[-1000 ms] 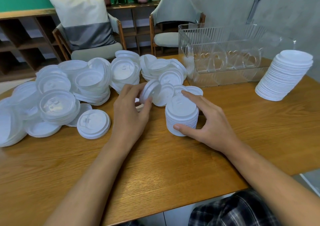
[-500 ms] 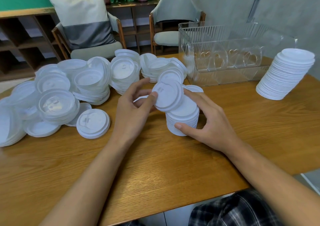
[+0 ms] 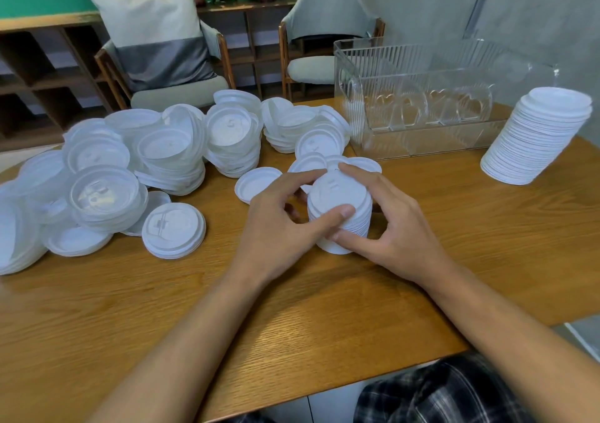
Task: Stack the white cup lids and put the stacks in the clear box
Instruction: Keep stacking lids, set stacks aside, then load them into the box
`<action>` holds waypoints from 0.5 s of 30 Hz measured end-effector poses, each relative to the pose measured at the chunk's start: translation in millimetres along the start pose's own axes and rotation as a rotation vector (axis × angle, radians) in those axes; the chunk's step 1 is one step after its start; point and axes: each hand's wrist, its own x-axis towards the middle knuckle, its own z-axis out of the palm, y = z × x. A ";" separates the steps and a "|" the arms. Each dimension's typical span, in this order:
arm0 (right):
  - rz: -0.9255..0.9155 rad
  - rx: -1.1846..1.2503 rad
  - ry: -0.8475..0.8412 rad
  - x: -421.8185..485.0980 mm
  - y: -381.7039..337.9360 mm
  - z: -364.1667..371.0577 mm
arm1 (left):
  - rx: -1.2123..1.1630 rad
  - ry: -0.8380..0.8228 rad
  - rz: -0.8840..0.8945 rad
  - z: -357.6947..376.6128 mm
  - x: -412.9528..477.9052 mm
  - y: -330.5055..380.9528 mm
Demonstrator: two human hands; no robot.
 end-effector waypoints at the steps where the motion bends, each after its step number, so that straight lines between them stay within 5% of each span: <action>1: -0.002 -0.007 0.001 -0.1 0.3 -0.1 | 0.036 -0.006 0.023 0.2 -0.3 -0.2; 15: -0.021 0.006 0.050 -0.3 0.1 -0.4 | 0.090 -0.019 0.033 2.1 -1.5 2.0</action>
